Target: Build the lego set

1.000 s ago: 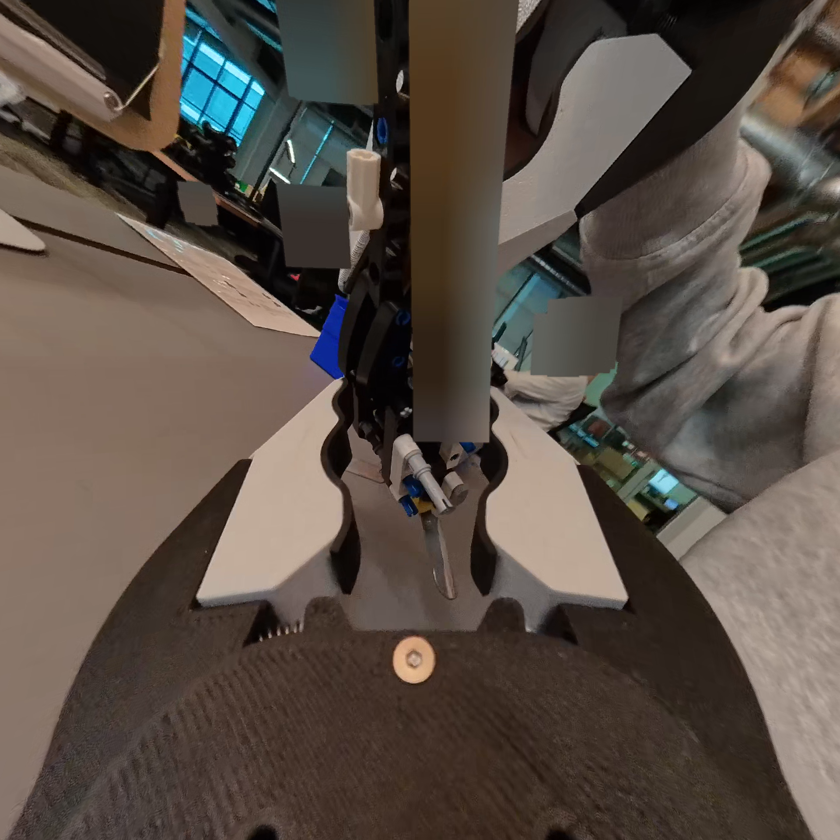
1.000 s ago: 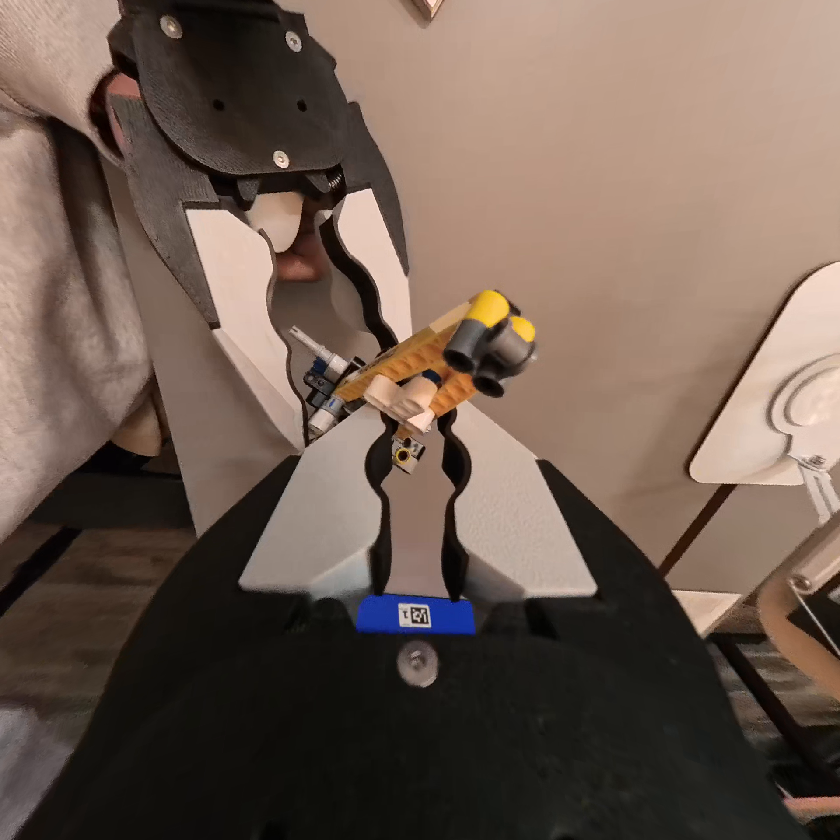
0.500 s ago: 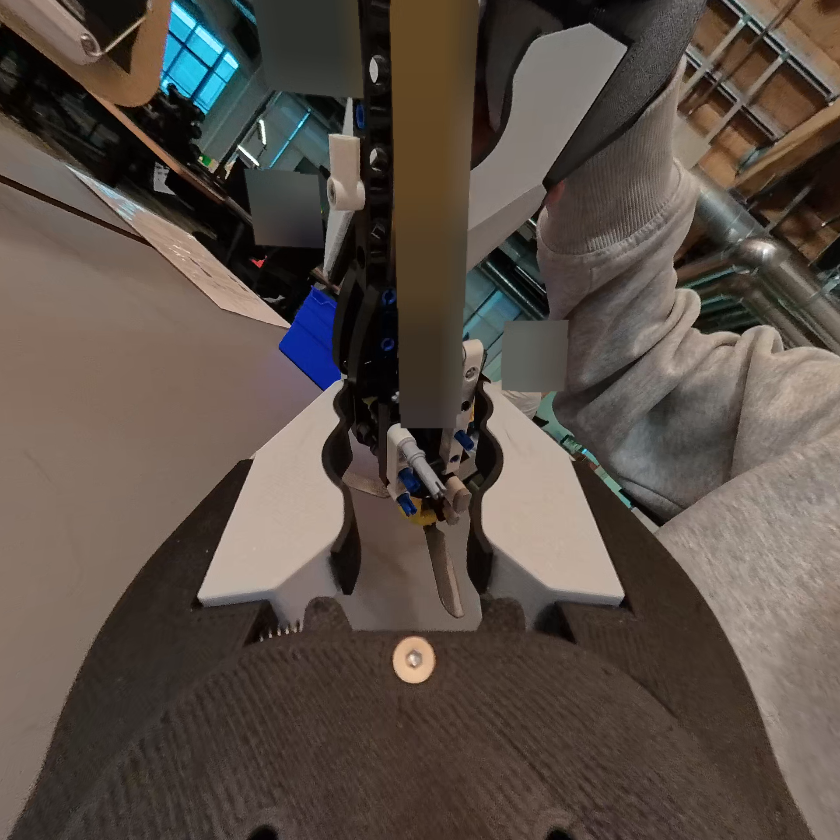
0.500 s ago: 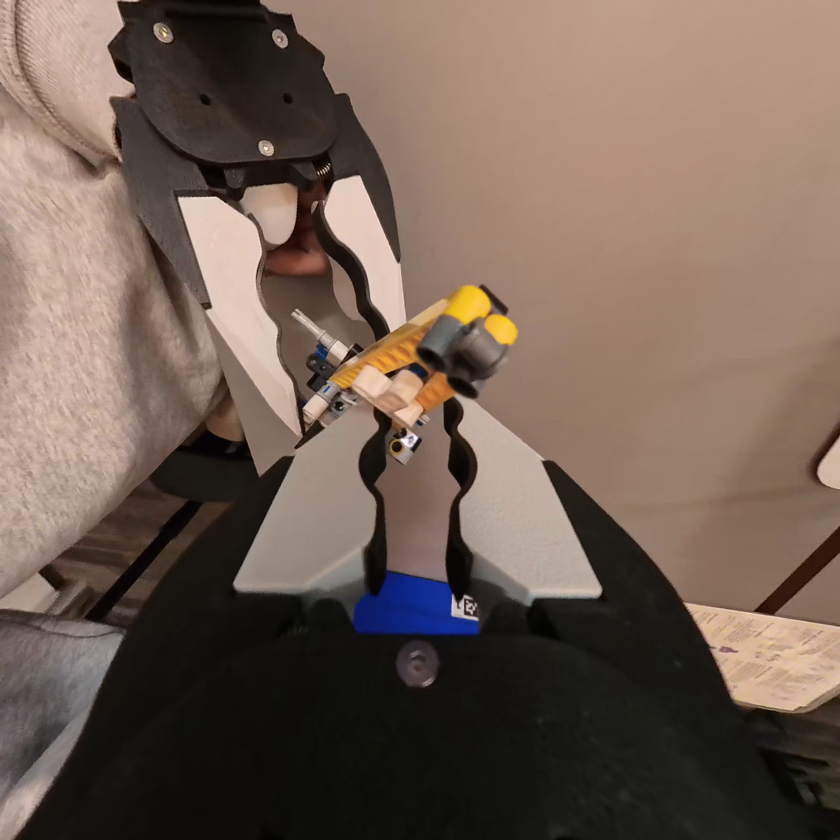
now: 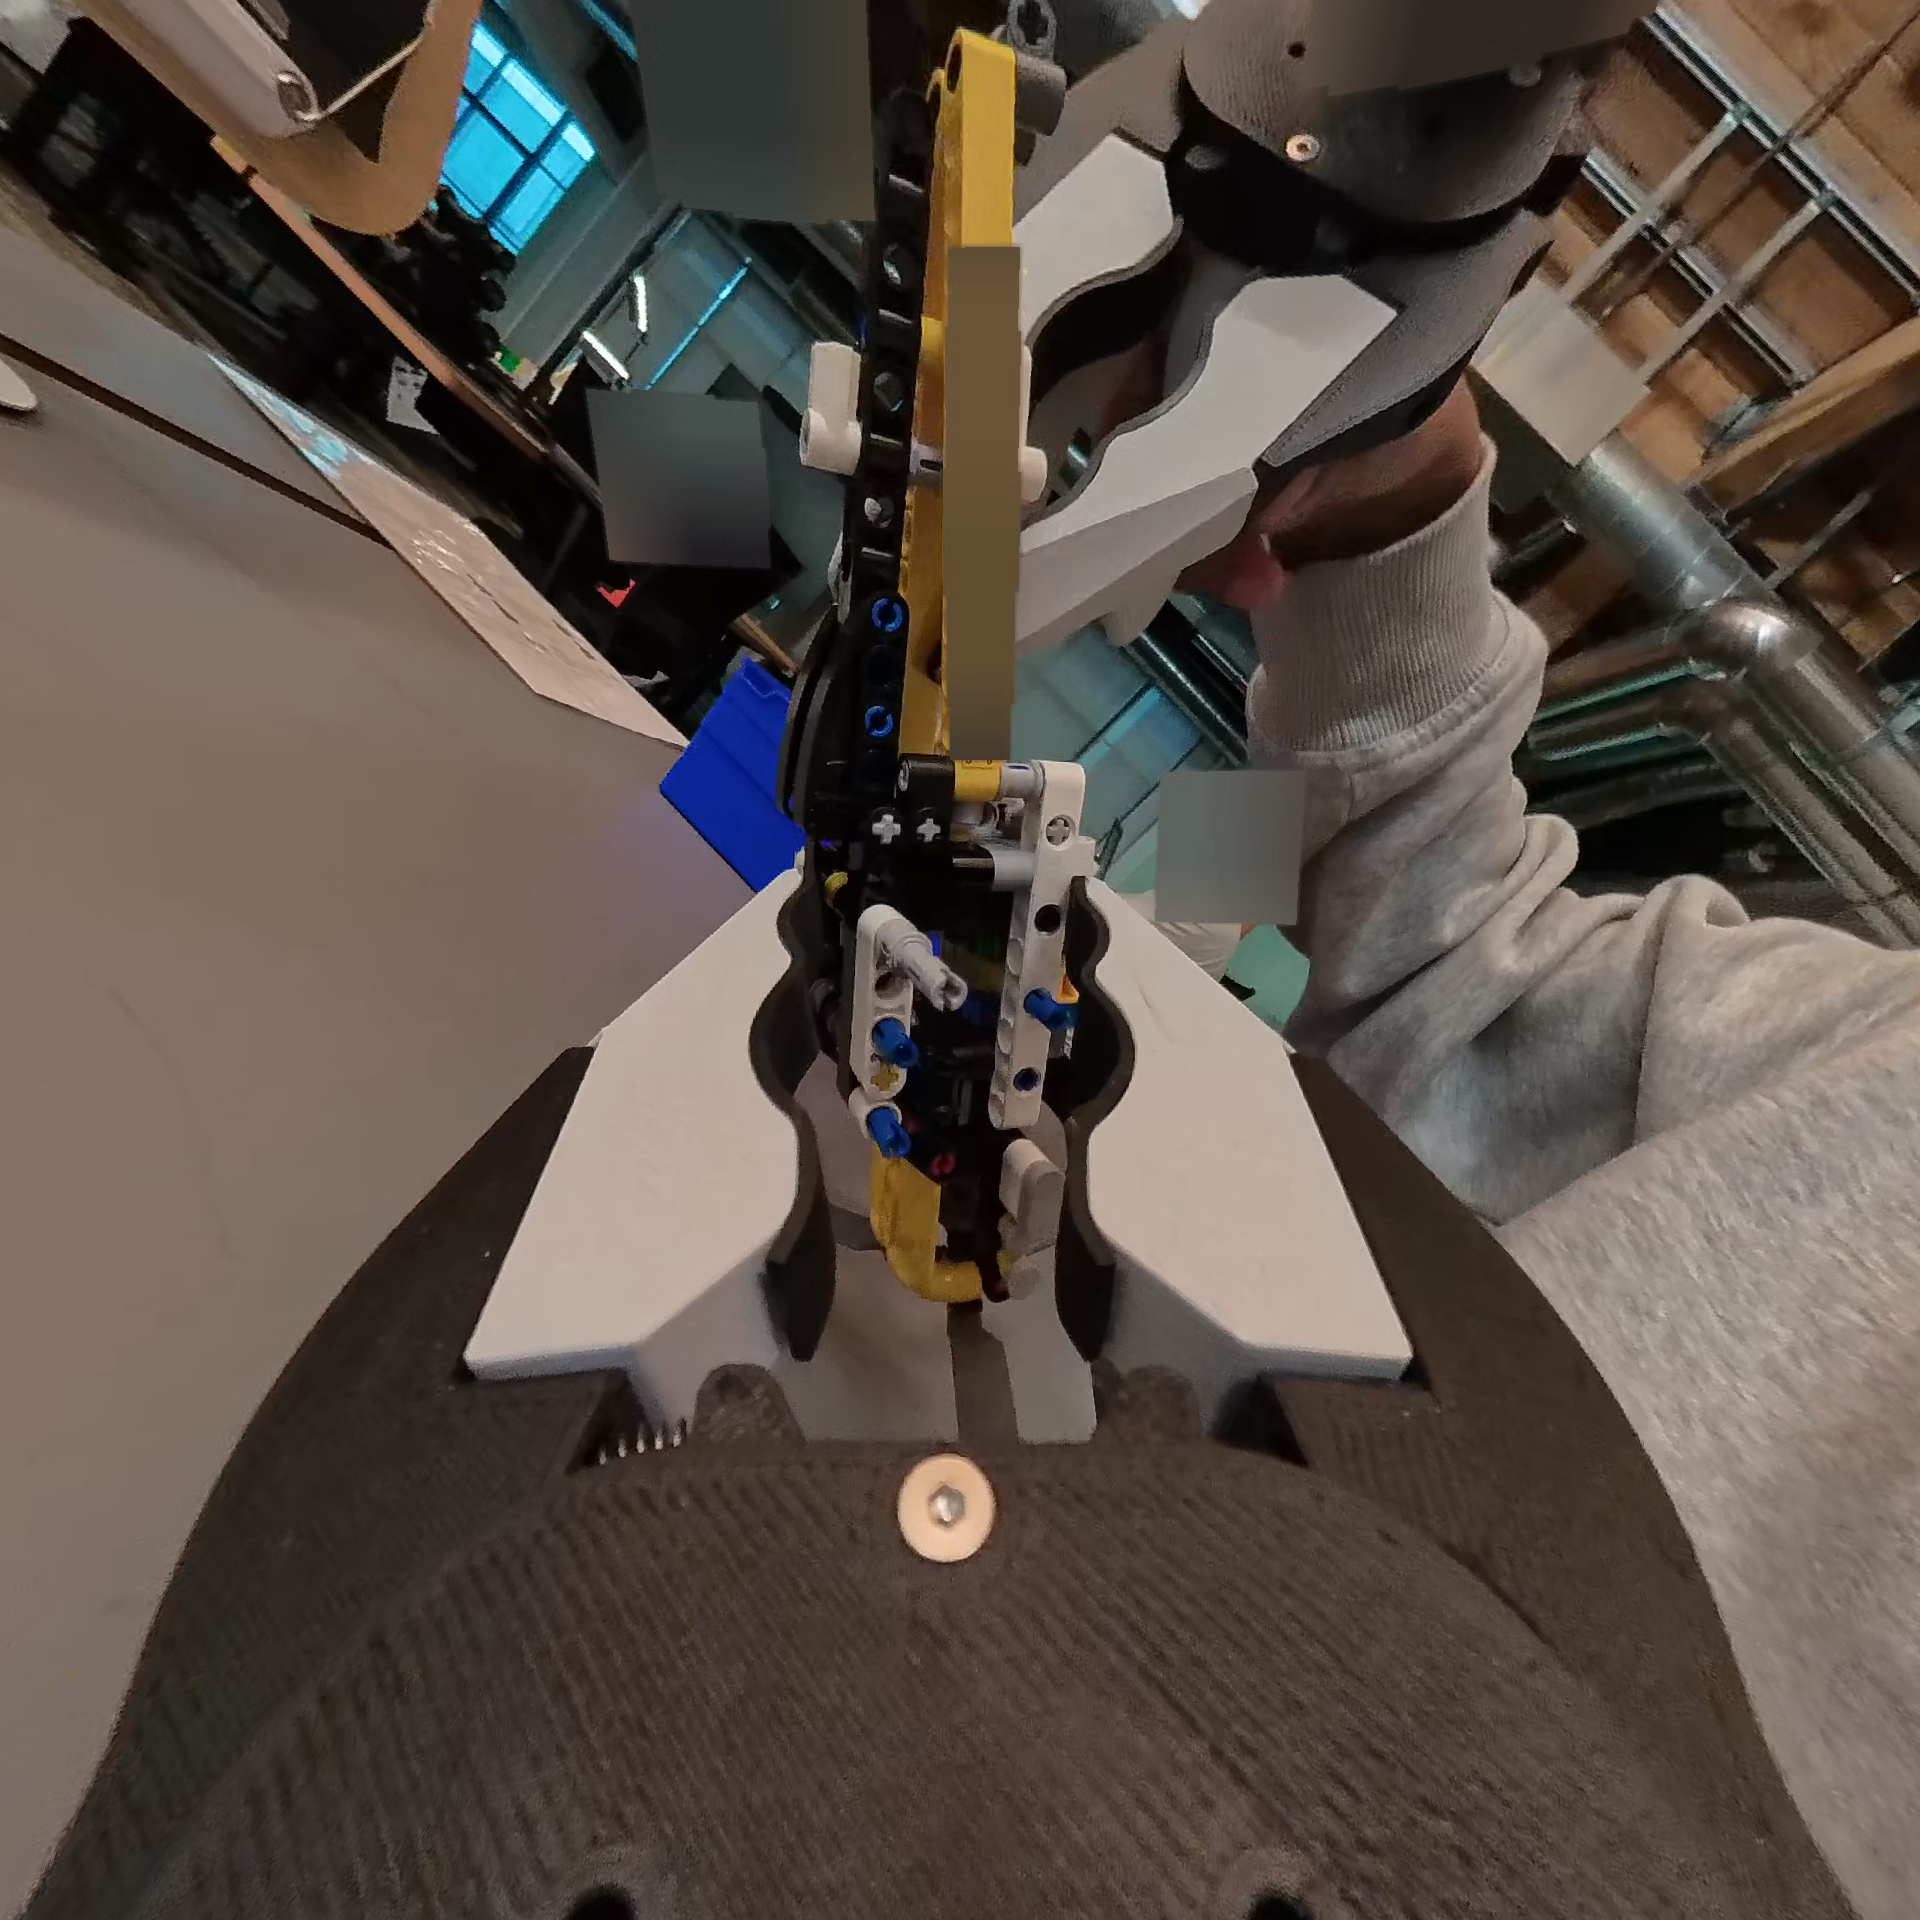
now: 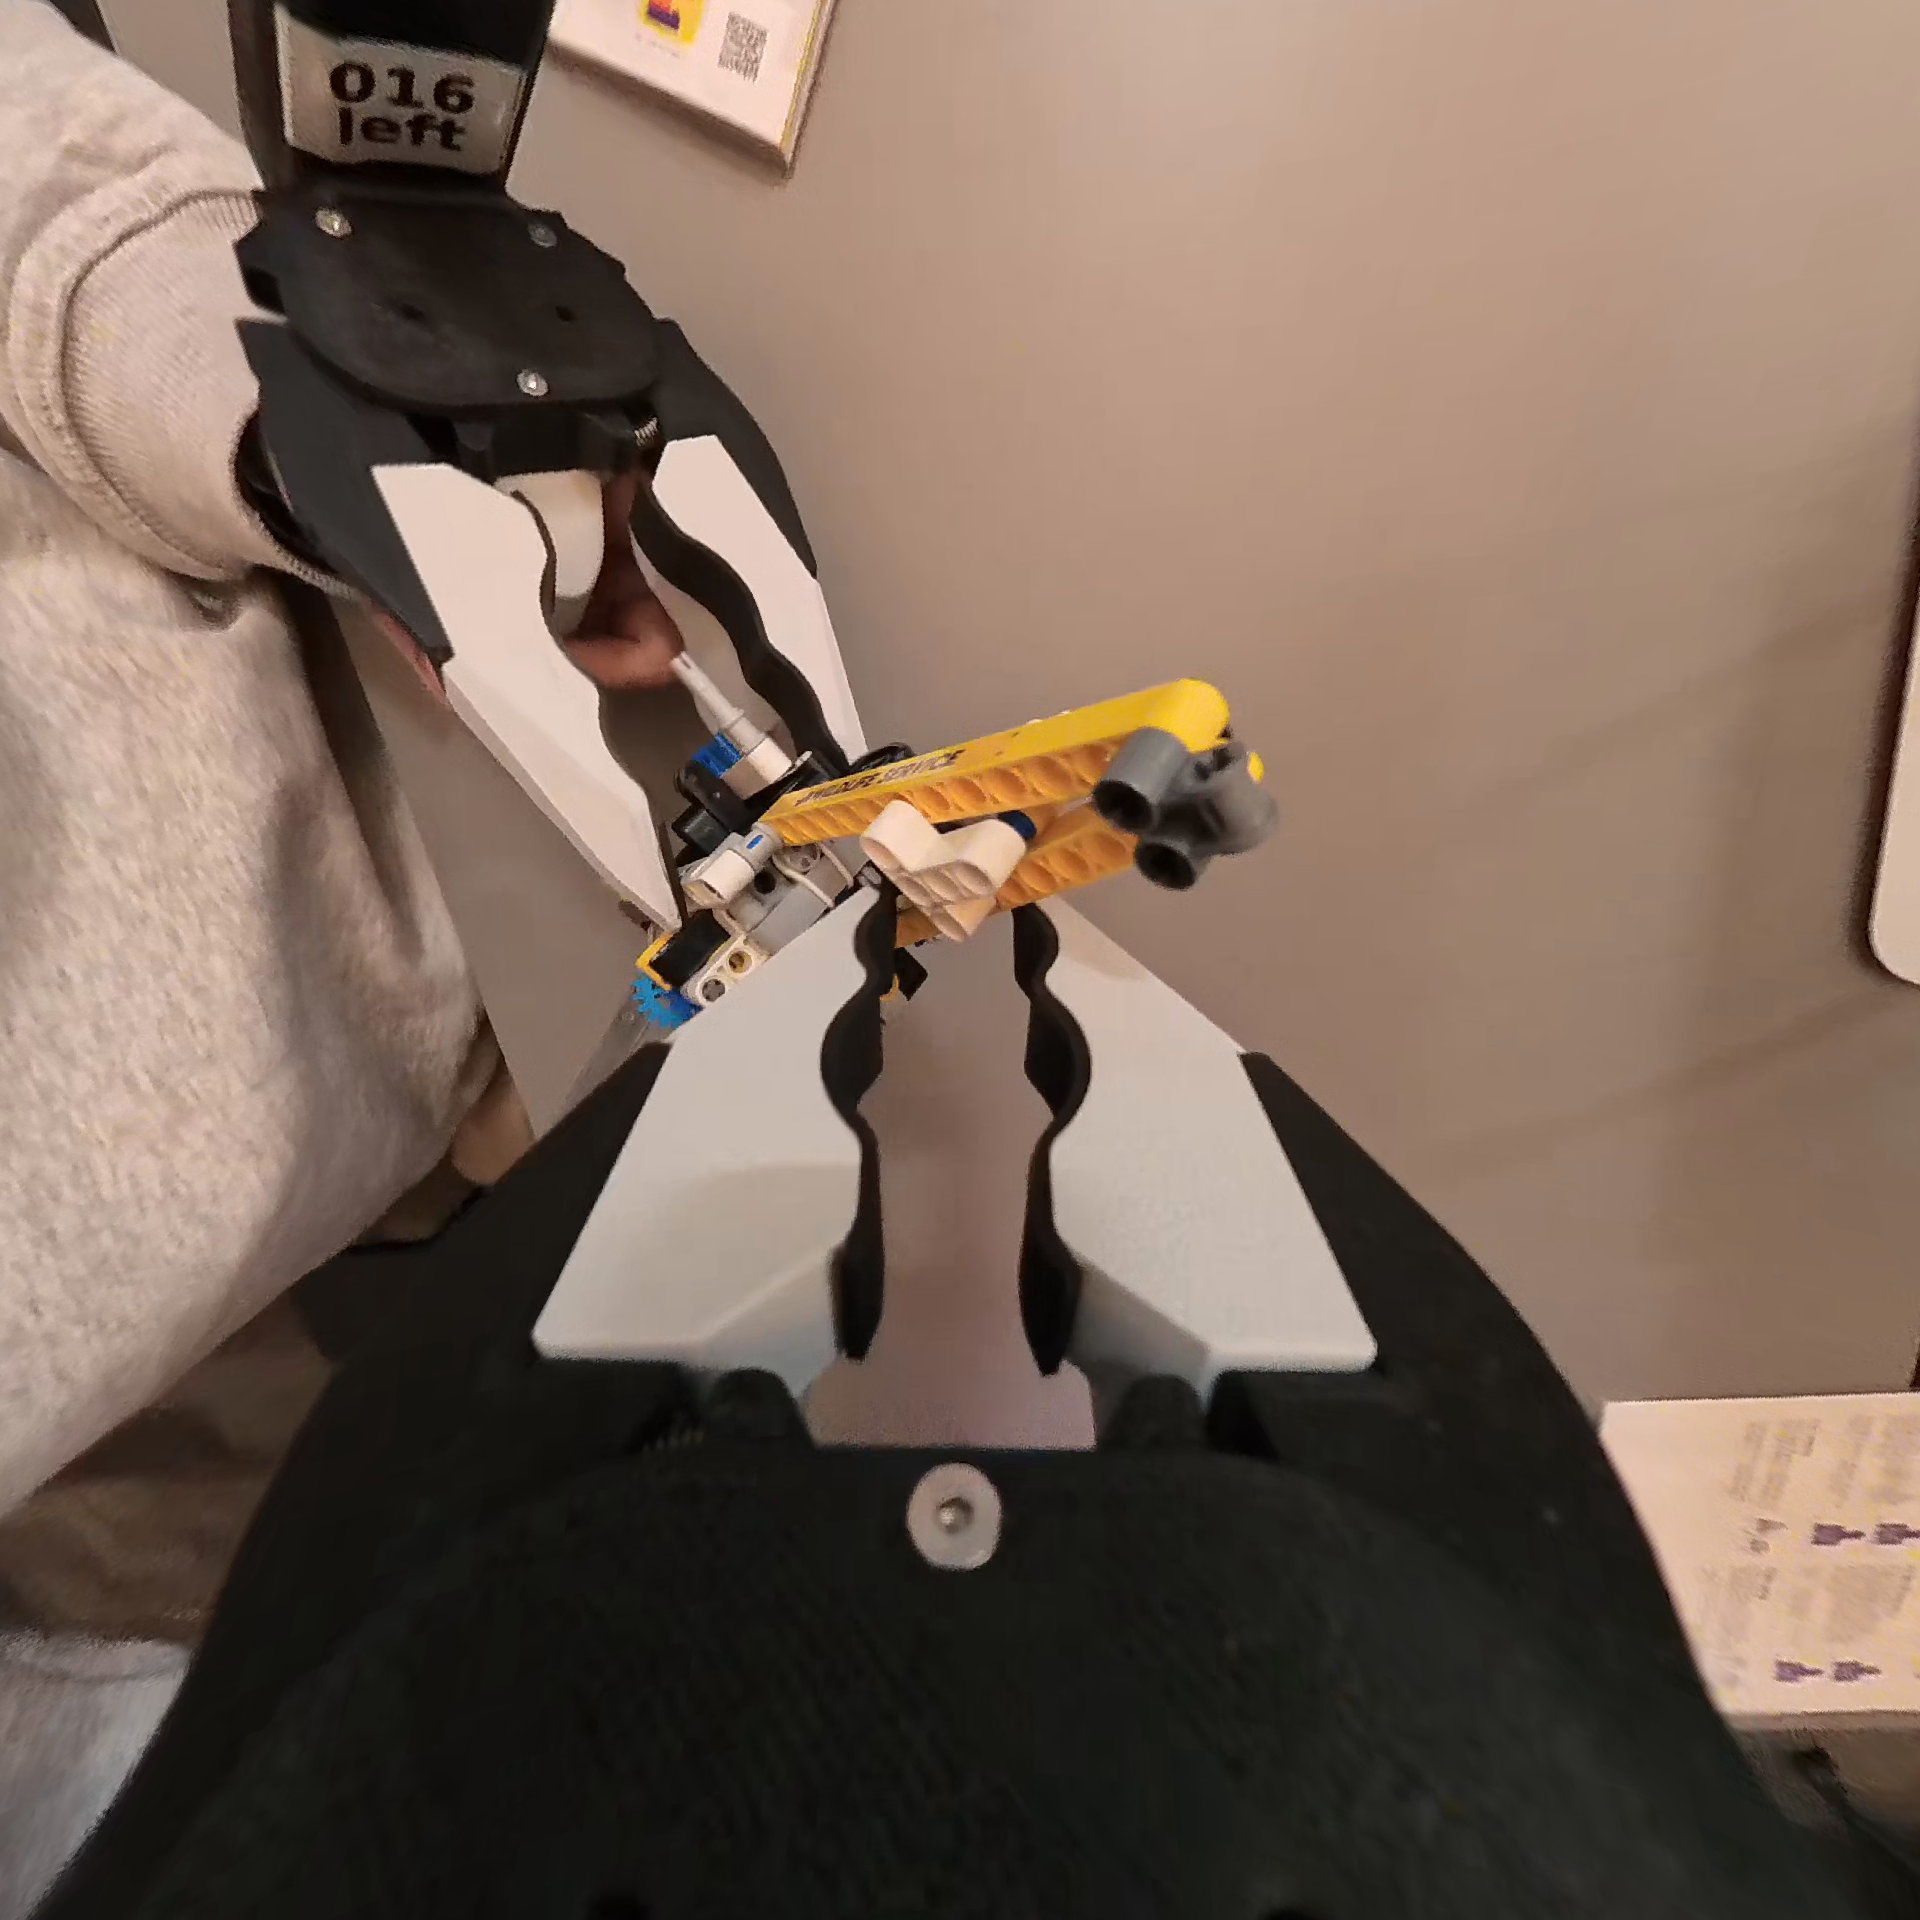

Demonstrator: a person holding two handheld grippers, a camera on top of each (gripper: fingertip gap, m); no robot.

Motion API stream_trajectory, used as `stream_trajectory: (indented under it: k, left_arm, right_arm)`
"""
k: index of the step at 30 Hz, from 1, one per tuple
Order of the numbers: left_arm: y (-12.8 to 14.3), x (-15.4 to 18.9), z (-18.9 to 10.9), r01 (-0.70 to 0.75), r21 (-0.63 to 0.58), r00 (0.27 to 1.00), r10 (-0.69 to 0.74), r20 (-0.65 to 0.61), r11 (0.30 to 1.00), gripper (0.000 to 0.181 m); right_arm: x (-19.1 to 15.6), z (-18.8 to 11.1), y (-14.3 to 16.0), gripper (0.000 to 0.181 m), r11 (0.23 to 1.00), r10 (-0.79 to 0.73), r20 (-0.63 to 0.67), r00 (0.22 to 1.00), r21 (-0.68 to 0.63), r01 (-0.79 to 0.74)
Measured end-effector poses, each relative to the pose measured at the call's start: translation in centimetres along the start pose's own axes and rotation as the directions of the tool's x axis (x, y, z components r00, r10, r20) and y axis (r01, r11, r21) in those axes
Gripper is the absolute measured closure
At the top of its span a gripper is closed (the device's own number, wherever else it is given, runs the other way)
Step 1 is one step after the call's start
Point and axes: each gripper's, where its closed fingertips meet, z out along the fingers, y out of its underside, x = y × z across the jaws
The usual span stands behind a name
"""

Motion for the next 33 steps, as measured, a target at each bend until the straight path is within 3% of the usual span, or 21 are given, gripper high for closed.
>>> stream_trajectory:
  k: [4,10,18,26,33]
  left_arm:
    - [0.2,0.2,0.1,0.027,-0.012,0.999,-0.028,-0.026,1.000,0.134]
    - [1.9,-0.8,0.5,0.061,-0.093,0.998,-0.059,0.026,0.994,0.137]
    - [2.1,-1.6,0.5,0.056,-0.104,0.996,-0.049,0.073,0.993,0.132]
    - [4.8,-2.7,1.1,-0.041,-0.261,0.981,0.088,0.172,0.965,0.119]
    - [3.4,-3.7,0.5,0.015,-0.187,0.975,0.027,0.221,0.982,0.109]
  right_arm:
    - [0.6,0.2,-1.1,0.162,0.993,0.043,-0.028,0.999,0.111,-0.040]
    - [0.3,2.4,-1.4,0.165,0.993,0.026,-0.026,0.999,0.117,-0.023]
    - [0.8,3.0,-1.1,0.170,0.986,0.044,-0.002,0.999,0.158,-0.043]
    - [0.8,4.7,0.9,0.172,0.985,0.093,0.043,0.995,0.142,-0.098]
    - [1.8,5.4,2.2,0.172,0.978,0.168,0.118,0.979,0.104,-0.181]
